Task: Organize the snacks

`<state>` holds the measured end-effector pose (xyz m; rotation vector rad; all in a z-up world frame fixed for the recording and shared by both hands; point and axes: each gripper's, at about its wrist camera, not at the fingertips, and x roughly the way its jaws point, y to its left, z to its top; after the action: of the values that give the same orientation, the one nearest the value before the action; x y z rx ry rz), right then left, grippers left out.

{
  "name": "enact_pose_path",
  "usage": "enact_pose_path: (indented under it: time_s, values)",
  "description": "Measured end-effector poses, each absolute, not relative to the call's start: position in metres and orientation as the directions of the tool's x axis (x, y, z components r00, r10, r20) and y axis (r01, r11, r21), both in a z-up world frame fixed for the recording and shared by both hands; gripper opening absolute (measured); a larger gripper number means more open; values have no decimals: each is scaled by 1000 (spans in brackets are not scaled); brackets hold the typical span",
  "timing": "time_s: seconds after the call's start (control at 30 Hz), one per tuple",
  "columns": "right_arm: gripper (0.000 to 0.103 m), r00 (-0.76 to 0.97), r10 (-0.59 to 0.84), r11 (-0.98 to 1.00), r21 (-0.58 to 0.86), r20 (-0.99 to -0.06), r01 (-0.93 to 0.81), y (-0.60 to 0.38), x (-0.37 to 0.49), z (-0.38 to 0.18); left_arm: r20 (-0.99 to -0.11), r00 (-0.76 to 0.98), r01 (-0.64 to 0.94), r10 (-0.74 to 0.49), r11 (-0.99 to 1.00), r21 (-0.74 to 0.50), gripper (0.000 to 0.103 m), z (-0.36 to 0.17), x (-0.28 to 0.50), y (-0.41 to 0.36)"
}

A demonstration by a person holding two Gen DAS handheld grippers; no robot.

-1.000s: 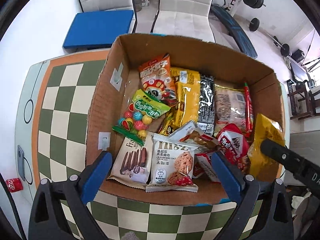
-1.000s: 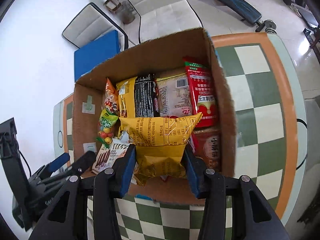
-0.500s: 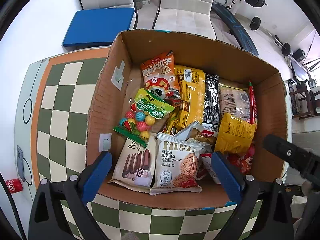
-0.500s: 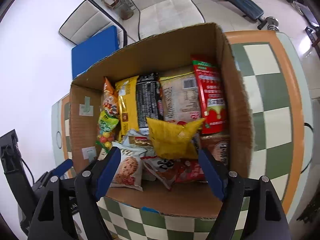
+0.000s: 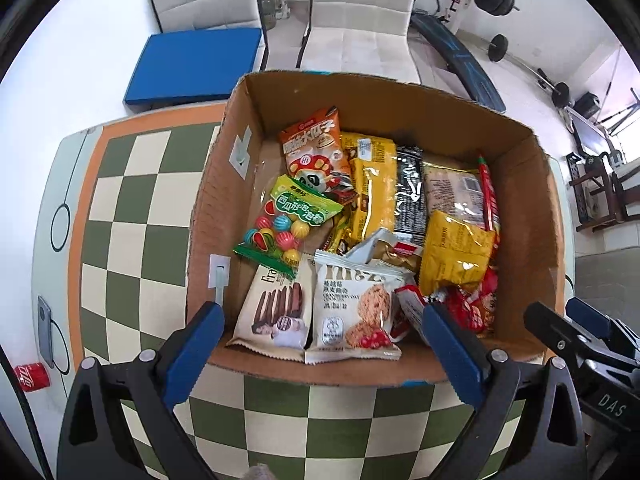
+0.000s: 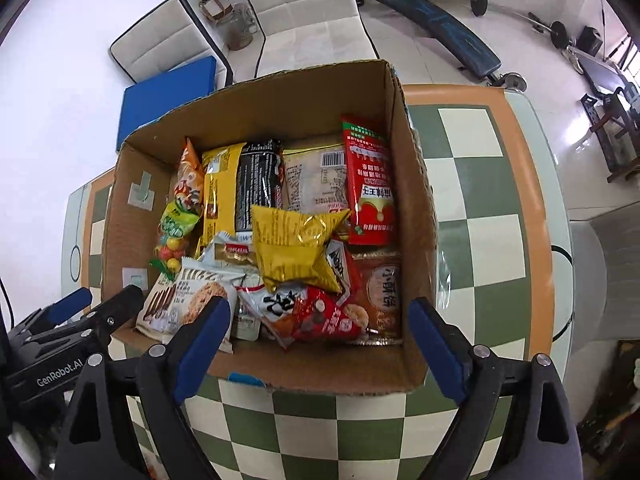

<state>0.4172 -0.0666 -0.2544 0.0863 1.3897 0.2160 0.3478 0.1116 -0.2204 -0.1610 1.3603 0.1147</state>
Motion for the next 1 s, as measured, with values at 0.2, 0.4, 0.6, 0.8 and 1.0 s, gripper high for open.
enact_pose_path:
  time_s: [0.2,0.4,0.6,0.8,1.0]
  values:
    - [93,219,184,980,163,-958,-113,-68,392,-232,-959,281,-140,25,990,-15,102,-185,324,101]
    - [94,310,161,984,130,-937,-118,-77,355,-185,-934,356,-119,18,993,-26,102,-143,288,97]
    - [94,370,169,983,126,-913,-136,-83,309,-141,-909,416,-118,13,992,-40,102,-101,244,98]
    - [94,440,172,982,120,-881,-143,-92,252,-95,-887,461,-122,6,991,-56,102,-61,201,98]
    - [95,511,161,984,98,-845,-149,-97,210,-53,-865,501,-116,-9,990,-77,102,-33,172,95]
